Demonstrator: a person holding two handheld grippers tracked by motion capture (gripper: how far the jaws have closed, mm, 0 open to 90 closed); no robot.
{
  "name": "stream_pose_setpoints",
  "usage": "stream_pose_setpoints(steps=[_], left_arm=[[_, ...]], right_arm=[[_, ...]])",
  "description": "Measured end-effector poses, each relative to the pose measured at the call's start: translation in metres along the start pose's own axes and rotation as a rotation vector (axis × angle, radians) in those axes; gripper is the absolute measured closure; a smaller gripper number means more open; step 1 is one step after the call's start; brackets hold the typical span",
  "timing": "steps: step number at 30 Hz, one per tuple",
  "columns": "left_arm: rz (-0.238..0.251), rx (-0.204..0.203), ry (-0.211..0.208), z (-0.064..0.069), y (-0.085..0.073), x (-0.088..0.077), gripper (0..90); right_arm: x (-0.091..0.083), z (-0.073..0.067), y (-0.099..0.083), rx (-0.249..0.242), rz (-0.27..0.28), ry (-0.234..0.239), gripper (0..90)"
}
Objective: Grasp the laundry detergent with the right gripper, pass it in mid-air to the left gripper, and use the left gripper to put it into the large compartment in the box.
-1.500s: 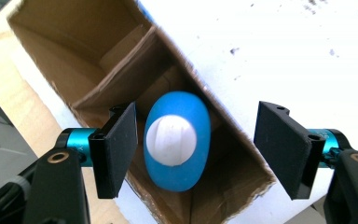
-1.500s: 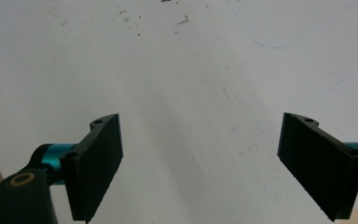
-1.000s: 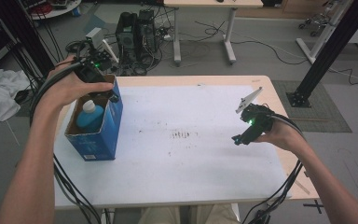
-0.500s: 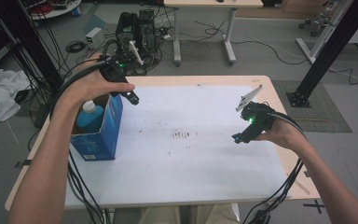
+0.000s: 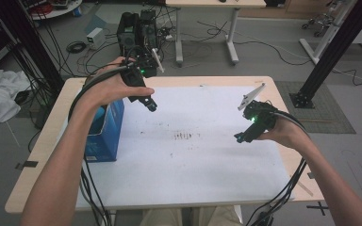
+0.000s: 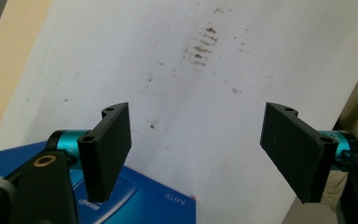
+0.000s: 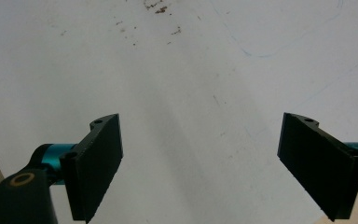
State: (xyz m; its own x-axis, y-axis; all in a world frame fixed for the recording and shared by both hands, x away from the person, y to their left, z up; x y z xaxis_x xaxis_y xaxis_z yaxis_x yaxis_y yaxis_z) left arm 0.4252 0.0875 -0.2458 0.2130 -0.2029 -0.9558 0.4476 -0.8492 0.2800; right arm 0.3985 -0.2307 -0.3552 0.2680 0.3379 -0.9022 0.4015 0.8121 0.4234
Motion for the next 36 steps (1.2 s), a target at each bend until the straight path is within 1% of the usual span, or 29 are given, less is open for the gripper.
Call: stream_pose_setpoints(steps=[1,2,3,4,5,6,7,8,9,10,11,12,13,14,15,16,19,20,21,22,23,25,26,27,29,30,31,32,36], left_arm=[[-0.001,-0.006,0.002,-0.001,-0.001,-0.001,24.8],[-0.005,-0.066,0.030,-0.011,-0.015,-0.009,24.8],[0.007,0.018,-0.020,0.005,0.004,0.005,24.9],[0.000,0.007,-0.004,0.001,0.001,0.001,24.8],[0.007,0.059,-0.047,0.010,0.009,0.014,24.8],[0.006,0.056,-0.043,0.010,0.008,0.013,24.8],[0.008,0.035,-0.032,0.007,0.006,0.008,24.8],[0.006,0.072,-0.070,0.015,0.011,0.023,24.8],[0.006,0.017,-0.019,0.004,0.004,0.004,24.8],[0.006,0.017,-0.019,0.004,0.004,0.004,24.8],[0.001,0.077,-0.070,0.016,0.012,0.028,24.8],[0.001,0.075,-0.074,0.017,0.013,0.033,24.8],[-0.016,0.082,-0.091,0.021,0.013,0.045,24.8],[0.000,0.013,-0.010,0.003,0.002,0.002,24.8],[-0.020,0.084,-0.096,0.022,0.013,0.048,24.8],[-0.031,0.094,-0.117,0.028,0.012,0.061,24.8],[-0.032,0.093,-0.115,0.028,0.012,0.060,24.8],[-0.037,0.098,-0.129,0.032,0.012,0.070,24.8],[-0.008,0.079,-0.078,0.018,0.013,0.036,24.8],[-0.036,0.098,-0.126,0.031,0.012,0.068,24.8],[-0.041,0.106,-0.131,0.034,0.011,0.078,24.8],[-0.048,0.103,-0.133,0.035,0.009,0.081,24.8],[0.001,0.077,-0.068,0.015,0.012,0.027,24.8],[-0.048,0.103,-0.138,0.036,0.007,0.083,24.8],[-0.053,0.097,-0.138,0.036,0.006,0.085,24.8],[-0.037,0.098,-0.133,0.033,0.011,0.074,24.8],[-0.040,0.103,-0.132,0.034,0.011,0.076,24.8],[-0.055,0.093,-0.137,0.035,0.004,0.087,24.8],[-0.053,0.092,-0.136,0.035,0.005,0.086,24.9]], right_arm=[[-0.003,0.001,0.005,-0.006,0.005,-0.004,13.2],[-0.003,0.002,0.005,-0.007,0.005,-0.004,13.2],[-0.002,0.001,0.002,0.002,0.005,-0.002,13.2],[-0.003,0.002,0.005,-0.004,0.003,-0.004,13.2],[-0.004,0.001,0.005,-0.005,0.004,-0.004,13.2],[-0.003,0.002,0.005,-0.003,0.001,-0.003,13.2],[-0.003,0.002,0.005,-0.003,0.001,-0.003,13.2],[-0.003,0.002,0.005,-0.003,0.001,-0.004,13.2],[-0.003,0.001,0.005,-0.003,-0.003,-0.004,13.2],[-0.003,0.002,0.005,-0.004,0.003,-0.004,13.2],[-0.003,0.002,0.005,-0.004,0.003,-0.004,13.2],[-0.003,0.002,0.006,-0.005,-0.002,-0.006,13.2],[-0.003,0.002,0.006,-0.007,0.000,-0.006,13.2],[-0.003,0.002,0.006,-0.010,0.001,-0.007,13.2],[-0.004,0.001,0.005,-0.004,0.004,-0.004,13.2],[-0.004,0.001,0.005,-0.006,-0.001,-0.007,13.2],[-0.005,0.001,0.004,-0.007,-0.001,-0.009,13.2],[-0.005,0.001,0.005,-0.009,-0.002,-0.009,13.2],[-0.006,0.002,0.003,-0.006,-0.003,-0.014,13.2],[-0.003,0.002,0.006,-0.007,0.001,-0.007,13.2],[-0.006,0.002,0.004,-0.009,-0.003,-0.012,13.2],[-0.006,0.002,0.002,-0.004,-0.004,-0.018,13.2],[-0.006,0.003,0.002,-0.003,-0.006,-0.018,13.2],[-0.003,0.001,0.006,-0.005,-0.002,-0.005,13.2],[-0.006,0.003,0.002,-0.004,-0.006,-0.019,13.2],[-0.005,0.004,0.003,-0.004,-0.008,-0.019,13.2],[-0.006,0.002,0.003,-0.005,-0.001,-0.016,13.2],[-0.006,0.002,0.003,-0.002,-0.004,-0.016,13.2],[-0.004,0.004,0.003,-0.007,-0.012,-0.018,13.2]])
Point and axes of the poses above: each handheld gripper's, and its own axes: x roughly forward along the jaws, y roughly out of its top, z roughly to its right, the point moved 6 cm from there along x, roughly forward along the jaws, and after that the axes turned 1 degree about y, right-handed, at the moved point
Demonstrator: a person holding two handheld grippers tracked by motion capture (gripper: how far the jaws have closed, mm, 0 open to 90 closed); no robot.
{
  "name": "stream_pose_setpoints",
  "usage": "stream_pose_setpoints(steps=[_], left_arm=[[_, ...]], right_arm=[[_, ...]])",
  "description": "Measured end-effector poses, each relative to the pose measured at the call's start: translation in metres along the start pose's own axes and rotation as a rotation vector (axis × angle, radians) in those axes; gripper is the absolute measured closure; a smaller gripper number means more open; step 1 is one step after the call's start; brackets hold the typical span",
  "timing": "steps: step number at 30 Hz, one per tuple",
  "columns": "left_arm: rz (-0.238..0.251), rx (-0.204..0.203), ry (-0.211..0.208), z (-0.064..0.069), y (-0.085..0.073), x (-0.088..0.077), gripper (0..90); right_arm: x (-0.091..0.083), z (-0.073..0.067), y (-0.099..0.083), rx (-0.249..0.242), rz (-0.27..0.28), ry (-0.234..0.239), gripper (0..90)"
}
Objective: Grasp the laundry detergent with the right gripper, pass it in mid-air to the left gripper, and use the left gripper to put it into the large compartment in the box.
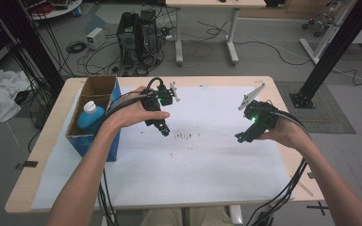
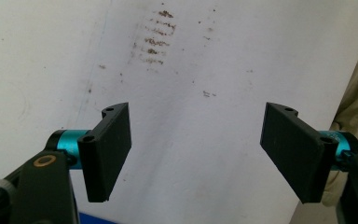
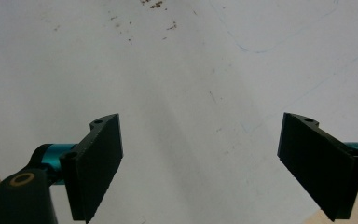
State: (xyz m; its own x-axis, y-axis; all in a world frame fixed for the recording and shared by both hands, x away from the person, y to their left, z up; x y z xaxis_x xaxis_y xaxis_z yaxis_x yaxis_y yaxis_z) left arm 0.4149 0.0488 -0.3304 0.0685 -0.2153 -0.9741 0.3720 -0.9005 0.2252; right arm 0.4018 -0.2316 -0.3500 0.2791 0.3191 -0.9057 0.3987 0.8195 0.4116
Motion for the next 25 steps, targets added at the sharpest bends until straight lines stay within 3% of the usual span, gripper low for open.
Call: stream_pose_setpoints(steps=[16,20,22,24,25], left_arm=[[-0.015,0.010,0.004,0.002,-0.001,0.003,24.8],[-0.015,-0.005,0.008,0.003,-0.003,0.007,24.8],[-0.015,0.009,0.005,0.002,-0.001,0.003,24.8],[0.013,-0.020,0.004,0.002,-0.006,0.013,24.8],[-0.018,0.003,0.007,0.003,-0.001,0.004,24.8]], right_arm=[[0.000,-0.002,0.001,-0.003,-0.003,0.004,13.2],[0.000,-0.001,0.001,0.001,-0.004,0.005,13.2],[0.000,-0.002,0.001,0.001,0.004,-0.004,13.2],[0.003,-0.002,-0.001,0.007,0.004,-0.010,13.2],[0.005,-0.002,-0.002,0.014,0.006,-0.010,13.2]])
Point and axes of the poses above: each handheld gripper's, and its own axes: x roughly forward along the jaws, y roughly out of its top, z roughly to its right, the point moved 6 cm from there along x, roughly forward along the jaws, and after that the axes turned 1 degree about y, right-handed, at the moved point
